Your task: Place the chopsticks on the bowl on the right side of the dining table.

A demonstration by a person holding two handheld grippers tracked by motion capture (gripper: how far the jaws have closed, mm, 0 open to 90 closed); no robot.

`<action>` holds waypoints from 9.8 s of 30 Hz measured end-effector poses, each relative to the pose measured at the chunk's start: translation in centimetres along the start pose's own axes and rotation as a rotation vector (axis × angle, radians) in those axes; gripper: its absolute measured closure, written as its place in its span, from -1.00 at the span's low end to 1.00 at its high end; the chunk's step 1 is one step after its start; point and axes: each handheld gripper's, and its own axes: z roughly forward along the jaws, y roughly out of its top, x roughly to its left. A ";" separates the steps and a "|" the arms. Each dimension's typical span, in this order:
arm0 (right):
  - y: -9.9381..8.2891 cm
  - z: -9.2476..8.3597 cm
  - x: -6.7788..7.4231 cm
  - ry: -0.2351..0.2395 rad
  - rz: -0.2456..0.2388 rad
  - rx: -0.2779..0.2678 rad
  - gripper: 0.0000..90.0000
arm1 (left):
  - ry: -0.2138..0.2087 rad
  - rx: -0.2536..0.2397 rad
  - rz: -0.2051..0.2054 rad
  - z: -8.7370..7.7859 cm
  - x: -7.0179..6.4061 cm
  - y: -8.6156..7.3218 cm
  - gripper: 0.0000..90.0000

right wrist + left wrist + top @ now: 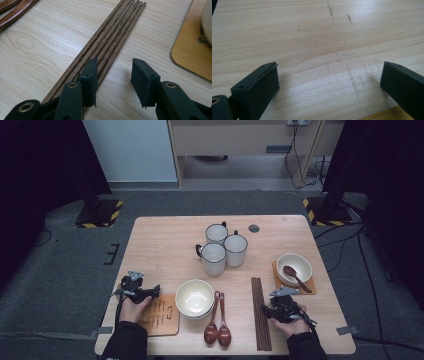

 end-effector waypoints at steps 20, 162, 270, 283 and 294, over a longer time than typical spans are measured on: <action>0.0 0.2 0.1 0.010 -0.023 0.035 0.55 | 0.000 0.000 0.000 0.0 0.0 0.0 -0.98; -2.3 -2.3 -2.9 -0.040 0.087 0.014 0.71 | 0.000 0.000 0.000 0.0 0.0 0.0 -0.98; 3.3 -11.2 -6.0 0.055 0.156 -0.305 0.89 | 0.000 0.000 0.000 0.0 0.0 0.0 -0.98; 3.8 -12.2 -7.6 0.044 0.168 -0.323 0.89 | 0.000 0.000 0.000 0.0 0.0 0.0 -0.98; 3.9 -12.5 -9.5 0.042 0.178 -0.315 0.89 | 0.000 0.000 0.000 0.0 0.0 0.0 -0.98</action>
